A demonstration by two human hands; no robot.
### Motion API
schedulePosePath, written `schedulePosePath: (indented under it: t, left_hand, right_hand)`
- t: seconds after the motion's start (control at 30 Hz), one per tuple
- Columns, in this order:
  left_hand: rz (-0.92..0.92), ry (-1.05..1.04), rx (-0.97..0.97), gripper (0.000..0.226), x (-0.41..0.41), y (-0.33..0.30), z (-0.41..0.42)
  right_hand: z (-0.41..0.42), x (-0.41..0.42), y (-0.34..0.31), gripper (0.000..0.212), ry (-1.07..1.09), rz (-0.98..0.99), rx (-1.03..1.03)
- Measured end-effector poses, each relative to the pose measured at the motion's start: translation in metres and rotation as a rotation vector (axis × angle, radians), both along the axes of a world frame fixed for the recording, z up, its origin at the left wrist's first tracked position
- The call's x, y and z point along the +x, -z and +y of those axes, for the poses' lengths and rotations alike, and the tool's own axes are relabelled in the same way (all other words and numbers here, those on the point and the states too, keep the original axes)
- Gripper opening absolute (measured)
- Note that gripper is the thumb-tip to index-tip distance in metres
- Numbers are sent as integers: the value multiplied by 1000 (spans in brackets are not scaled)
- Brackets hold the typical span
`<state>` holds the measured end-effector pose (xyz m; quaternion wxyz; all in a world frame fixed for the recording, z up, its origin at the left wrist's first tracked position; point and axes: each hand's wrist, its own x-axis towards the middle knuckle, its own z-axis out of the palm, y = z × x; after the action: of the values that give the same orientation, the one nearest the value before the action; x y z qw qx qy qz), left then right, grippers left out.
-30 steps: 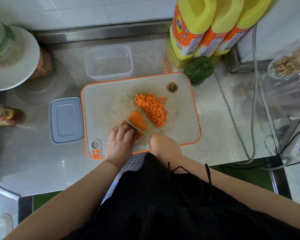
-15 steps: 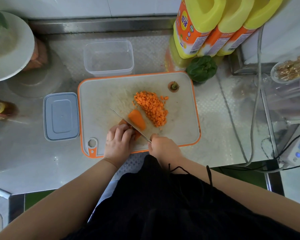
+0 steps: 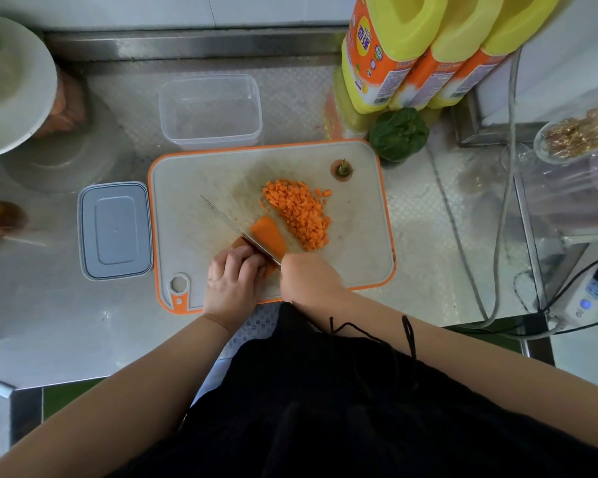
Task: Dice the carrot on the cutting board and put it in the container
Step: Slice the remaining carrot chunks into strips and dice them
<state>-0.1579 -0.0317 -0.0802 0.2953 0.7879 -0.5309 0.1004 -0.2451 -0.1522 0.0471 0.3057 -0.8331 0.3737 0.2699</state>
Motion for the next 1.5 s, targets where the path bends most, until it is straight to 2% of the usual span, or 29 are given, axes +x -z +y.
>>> schedulePosePath:
  t: [0.4, 0.57, 0.7, 0.9, 1.3, 1.37, 1.5]
  left_hand:
    - [19, 0, 17, 18, 0, 2, 1]
    - [-5, 0, 38, 12, 3, 10, 3]
    - [-6, 2, 23, 10, 2, 6, 1]
    - [11, -4, 28, 11, 1, 6, 2]
    - [2, -6, 37, 13, 1, 0, 1]
    - [0, -10, 18, 8, 0, -2, 0]
    - [1, -4, 11, 15, 0, -2, -1]
  right_hand:
    - [7, -6, 7, 18, 40, -13, 5]
    - [0, 10, -3, 23, 31, -5, 5]
    - [-3, 14, -3, 22, -19, -19, -1]
    - [6, 7, 8, 23, 45, 5, -22]
    - [4, 11, 13, 21, 25, -5, -25]
    - [5, 6, 13, 21, 16, 14, -26]
    - [10, -10, 15, 22, 39, 82, -25]
